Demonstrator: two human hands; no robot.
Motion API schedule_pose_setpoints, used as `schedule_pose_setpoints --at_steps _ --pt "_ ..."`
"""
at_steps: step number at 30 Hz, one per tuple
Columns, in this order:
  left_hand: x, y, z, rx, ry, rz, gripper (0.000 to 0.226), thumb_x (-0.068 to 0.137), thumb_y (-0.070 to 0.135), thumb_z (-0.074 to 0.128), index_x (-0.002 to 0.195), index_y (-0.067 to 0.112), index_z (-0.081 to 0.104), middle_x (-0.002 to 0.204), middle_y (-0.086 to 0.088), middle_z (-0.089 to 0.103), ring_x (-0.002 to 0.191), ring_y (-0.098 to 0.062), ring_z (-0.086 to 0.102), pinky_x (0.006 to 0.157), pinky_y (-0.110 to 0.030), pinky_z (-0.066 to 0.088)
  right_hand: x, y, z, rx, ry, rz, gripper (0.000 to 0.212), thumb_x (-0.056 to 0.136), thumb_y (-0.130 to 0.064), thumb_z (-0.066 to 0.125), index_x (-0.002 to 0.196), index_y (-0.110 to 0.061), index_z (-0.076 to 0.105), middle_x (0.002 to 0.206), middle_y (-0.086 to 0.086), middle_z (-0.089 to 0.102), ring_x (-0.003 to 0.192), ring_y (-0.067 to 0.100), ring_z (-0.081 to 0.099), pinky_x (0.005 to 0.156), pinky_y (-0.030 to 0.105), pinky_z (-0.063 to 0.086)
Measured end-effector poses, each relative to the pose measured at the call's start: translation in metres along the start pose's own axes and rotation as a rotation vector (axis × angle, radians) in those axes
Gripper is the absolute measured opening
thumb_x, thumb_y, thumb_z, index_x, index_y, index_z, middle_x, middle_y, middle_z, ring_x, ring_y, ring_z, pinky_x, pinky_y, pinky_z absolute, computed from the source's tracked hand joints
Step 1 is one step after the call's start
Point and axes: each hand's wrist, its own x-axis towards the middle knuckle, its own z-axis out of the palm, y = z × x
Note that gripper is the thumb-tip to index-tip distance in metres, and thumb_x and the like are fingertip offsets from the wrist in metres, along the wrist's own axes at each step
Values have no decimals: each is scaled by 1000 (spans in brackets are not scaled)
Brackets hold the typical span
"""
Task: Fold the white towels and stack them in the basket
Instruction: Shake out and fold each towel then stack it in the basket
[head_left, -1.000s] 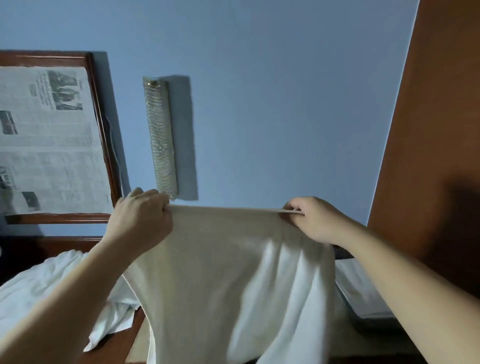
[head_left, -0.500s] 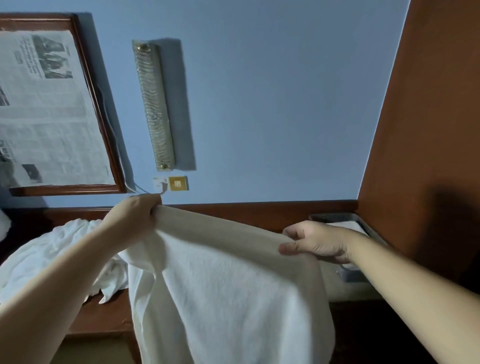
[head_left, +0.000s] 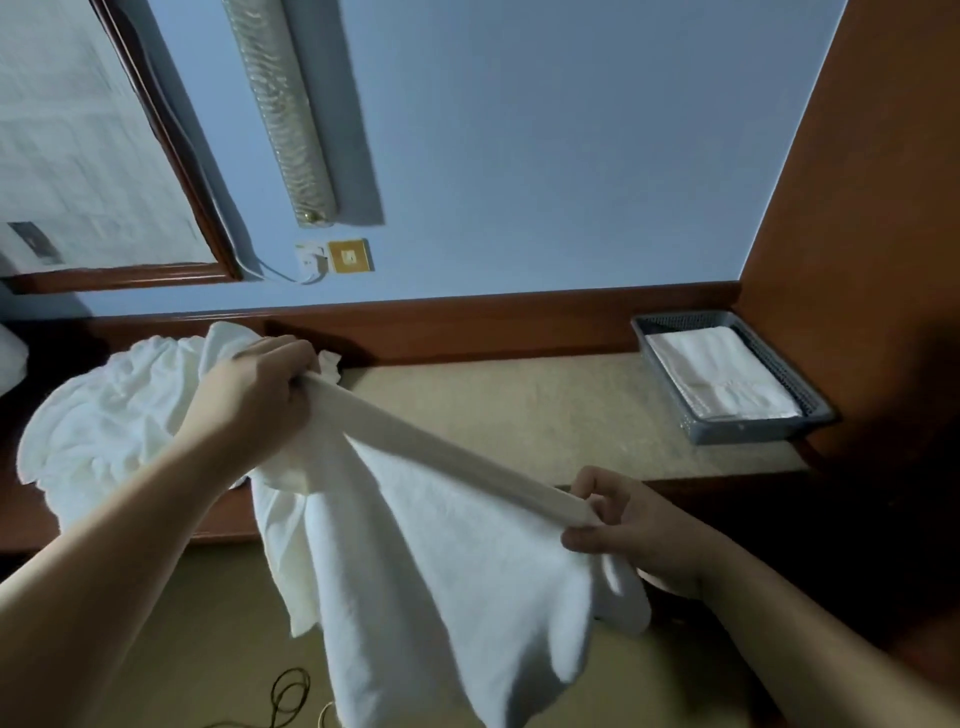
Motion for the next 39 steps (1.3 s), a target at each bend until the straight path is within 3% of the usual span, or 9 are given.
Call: schedule_pose_setpoints --at_steps 3,9,13,19,23,27,33,37,39 --pt "-7 -7 12 -4 4 69 22 74 -13 52 72 6 63 72 -4 57 73 -8 34 56 -10 26 -1 16 11 -119 40 -21 20 89 -9 82 90 -15 63 100 15 70 93 27 66 83 42 49" --pt "-15 -20 31 -42 22 100 25 73 0 40 74 5 64 74 -5 56 73 -30 53 57 -34 42 11 29 21 -588 288 -35 10 86 -22 81 86 -32 78 89 -14 76 86 -4 68 83 30 56" --pt "-21 -19 29 -51 50 115 27 79 -1 40 76 2 67 77 -7 59 76 -29 54 63 -31 40 17 45 18 -613 407 -141 25 84 -18 83 87 -41 75 92 -21 74 92 1 71 84 25 56" --pt "-26 -25 34 -49 62 129 28 84 2 40 78 0 67 79 -10 61 77 -29 55 65 -36 46 19 58 24 -400 485 -217 31 89 -5 78 112 -27 80 101 -19 76 101 1 70 85 13 52" --pt "-22 -32 45 -51 49 126 27 79 -3 40 74 2 67 76 -8 60 75 -31 57 60 -37 48 28 65 32 -257 396 -21 17 92 -8 77 91 -24 81 101 -15 76 97 4 71 78 14 54" --pt "-12 -23 49 -57 34 167 25 76 -7 42 71 4 64 73 -5 56 72 -29 54 54 -39 47 38 74 34 -384 175 45 5 91 -30 81 87 -28 80 103 -14 76 100 6 73 93 30 57" --pt "9 -14 43 -62 59 186 26 70 -12 41 69 4 62 71 -5 53 72 -22 45 62 -29 35 52 82 33 -276 193 15 23 79 -31 90 79 -16 72 85 2 73 79 10 66 74 27 51" --pt "19 -9 37 -70 55 216 27 70 -11 39 68 5 61 71 -3 51 73 -22 43 59 -34 39 66 106 39 -420 82 76 44 86 -44 76 65 -10 57 102 3 72 87 32 68 73 31 45" --pt "21 -2 37 -34 44 255 28 74 -11 39 68 5 61 71 -5 52 72 -25 45 56 -38 41 76 121 45 -503 77 129 53 88 -48 67 63 -8 43 95 1 71 69 35 58 63 33 38"
